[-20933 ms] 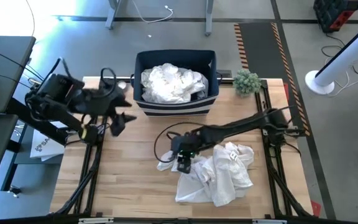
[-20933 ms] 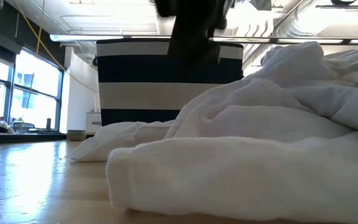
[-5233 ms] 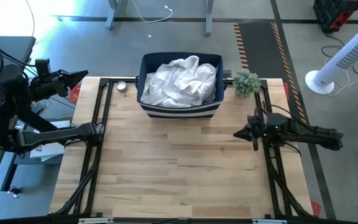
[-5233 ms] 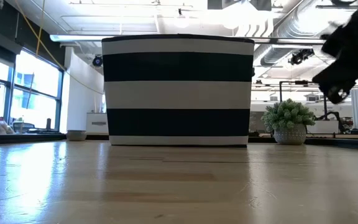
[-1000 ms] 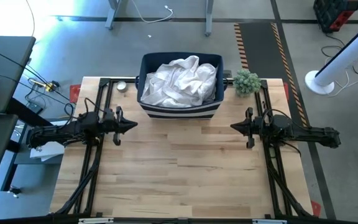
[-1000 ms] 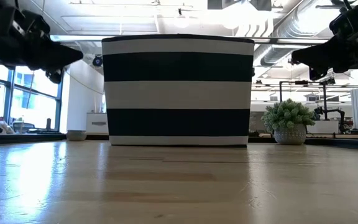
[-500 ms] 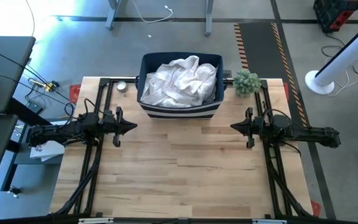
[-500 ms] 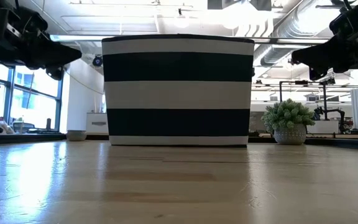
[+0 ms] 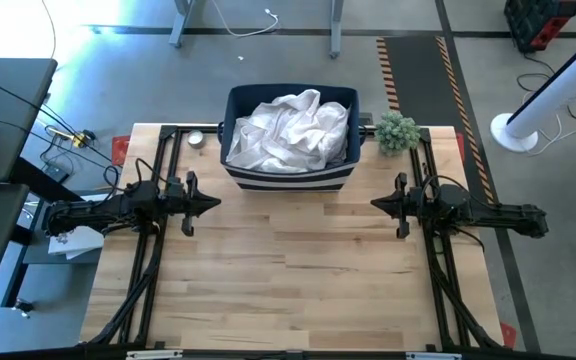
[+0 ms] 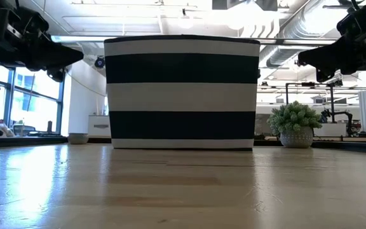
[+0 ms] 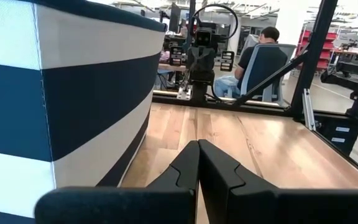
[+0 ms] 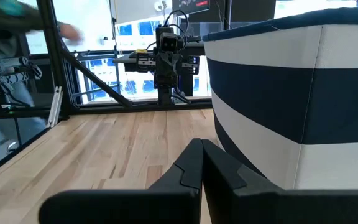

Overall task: Sort clothes
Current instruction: Return to Home Position

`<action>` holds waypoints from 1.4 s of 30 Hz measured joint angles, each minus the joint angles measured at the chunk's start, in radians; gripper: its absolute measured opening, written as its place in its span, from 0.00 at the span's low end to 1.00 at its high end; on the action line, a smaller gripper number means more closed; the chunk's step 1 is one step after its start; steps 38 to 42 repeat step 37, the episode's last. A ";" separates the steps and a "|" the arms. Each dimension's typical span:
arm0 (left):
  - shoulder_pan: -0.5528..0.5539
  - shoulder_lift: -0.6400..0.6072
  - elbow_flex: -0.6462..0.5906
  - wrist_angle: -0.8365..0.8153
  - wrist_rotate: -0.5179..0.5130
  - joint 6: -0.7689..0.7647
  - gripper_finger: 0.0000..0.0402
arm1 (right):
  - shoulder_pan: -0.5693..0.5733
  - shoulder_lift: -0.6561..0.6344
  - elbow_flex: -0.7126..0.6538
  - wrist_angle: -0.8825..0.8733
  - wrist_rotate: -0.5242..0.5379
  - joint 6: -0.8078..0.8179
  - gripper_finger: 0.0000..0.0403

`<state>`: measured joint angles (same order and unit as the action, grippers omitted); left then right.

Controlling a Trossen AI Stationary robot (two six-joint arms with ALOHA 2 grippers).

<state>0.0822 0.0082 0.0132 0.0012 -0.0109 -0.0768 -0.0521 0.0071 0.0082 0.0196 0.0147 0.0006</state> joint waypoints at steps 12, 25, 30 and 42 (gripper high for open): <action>-0.019 0.000 0.000 0.000 -0.001 0.000 0.01 | 0.000 0.000 0.000 0.000 0.000 0.000 0.00; -0.019 0.000 0.000 -0.001 -0.001 0.001 0.01 | 0.000 0.000 0.000 0.000 0.000 0.000 0.00; -0.019 0.000 0.000 -0.001 -0.001 0.000 0.01 | 0.000 0.000 0.000 0.000 0.000 0.000 0.00; -0.019 0.000 0.000 -0.001 -0.001 0.001 0.01 | 0.000 0.000 0.000 0.000 0.000 0.000 0.00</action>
